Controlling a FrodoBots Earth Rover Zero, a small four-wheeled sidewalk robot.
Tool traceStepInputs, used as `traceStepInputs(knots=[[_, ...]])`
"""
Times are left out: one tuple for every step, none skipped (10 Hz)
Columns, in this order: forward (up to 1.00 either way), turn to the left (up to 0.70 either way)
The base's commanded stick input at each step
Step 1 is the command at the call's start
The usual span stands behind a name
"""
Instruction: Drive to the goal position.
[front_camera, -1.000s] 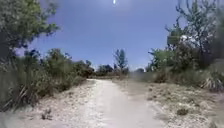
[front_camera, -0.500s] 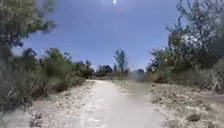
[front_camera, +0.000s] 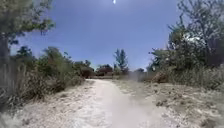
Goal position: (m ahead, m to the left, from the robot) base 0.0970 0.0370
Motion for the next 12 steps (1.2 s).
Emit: traceStepInputs(knots=[[0.45, 0.00], [0.45, 0.00], [0.45, 0.00], [0.45, 0.00], [0.45, 0.00], [0.45, 0.00], [0.45, 0.00], [0.45, 0.00], [0.45, 0.00], [0.45, 0.00], [0.45, 0.00], [0.45, 0.00]])
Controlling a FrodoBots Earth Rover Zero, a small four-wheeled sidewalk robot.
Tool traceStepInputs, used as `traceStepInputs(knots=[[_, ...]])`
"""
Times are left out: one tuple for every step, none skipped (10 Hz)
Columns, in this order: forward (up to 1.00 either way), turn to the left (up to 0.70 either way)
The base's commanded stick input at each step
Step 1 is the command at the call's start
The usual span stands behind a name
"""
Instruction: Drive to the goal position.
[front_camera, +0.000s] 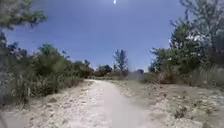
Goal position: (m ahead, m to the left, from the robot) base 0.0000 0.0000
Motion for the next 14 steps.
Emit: traceStepInputs(knots=[[0.45, 0.00], [0.45, 0.00], [0.45, 0.00], [0.45, 0.00], [0.45, 0.00], [0.45, 0.00], [0.45, 0.00], [0.45, 0.00], [0.45, 0.00], [0.45, 0.00], [0.45, 0.00], [0.45, 0.00], [0.45, 0.00], [0.45, 0.00]])
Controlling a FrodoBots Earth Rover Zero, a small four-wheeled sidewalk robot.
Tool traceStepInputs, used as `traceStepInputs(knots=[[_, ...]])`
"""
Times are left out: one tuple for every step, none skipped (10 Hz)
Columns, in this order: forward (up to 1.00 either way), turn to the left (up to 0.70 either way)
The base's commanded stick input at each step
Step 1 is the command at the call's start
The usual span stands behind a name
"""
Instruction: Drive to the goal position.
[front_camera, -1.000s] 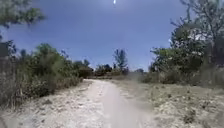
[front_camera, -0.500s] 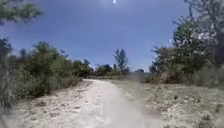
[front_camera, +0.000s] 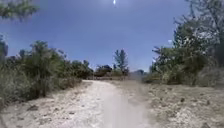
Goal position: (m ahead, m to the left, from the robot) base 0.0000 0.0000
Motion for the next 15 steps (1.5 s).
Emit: traceStepInputs(knots=[[0.45, 0.00], [0.45, 0.00], [0.45, 0.00], [0.45, 0.00], [0.45, 0.00], [0.45, 0.00], [0.45, 0.00], [0.45, 0.00], [0.45, 0.00], [0.45, 0.00], [0.45, 0.00], [0.45, 0.00], [0.45, 0.00], [0.45, 0.00], [0.45, 0.00]])
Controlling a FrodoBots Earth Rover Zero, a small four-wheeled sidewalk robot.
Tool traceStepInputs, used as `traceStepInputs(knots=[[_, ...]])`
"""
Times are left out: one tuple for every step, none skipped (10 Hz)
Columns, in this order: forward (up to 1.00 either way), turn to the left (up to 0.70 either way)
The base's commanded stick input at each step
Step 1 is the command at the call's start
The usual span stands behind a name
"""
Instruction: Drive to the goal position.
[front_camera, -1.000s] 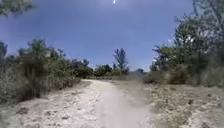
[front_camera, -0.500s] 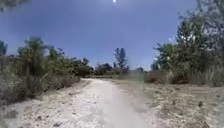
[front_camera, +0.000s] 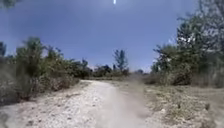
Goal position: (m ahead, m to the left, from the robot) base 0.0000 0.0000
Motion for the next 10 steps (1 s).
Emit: traceStepInputs(knots=[[0.45, 0.00], [0.45, 0.00], [0.45, 0.00], [0.45, 0.00], [0.45, 0.00], [0.45, 0.00], [0.45, 0.00], [0.45, 0.00], [0.45, 0.00], [0.45, 0.00]])
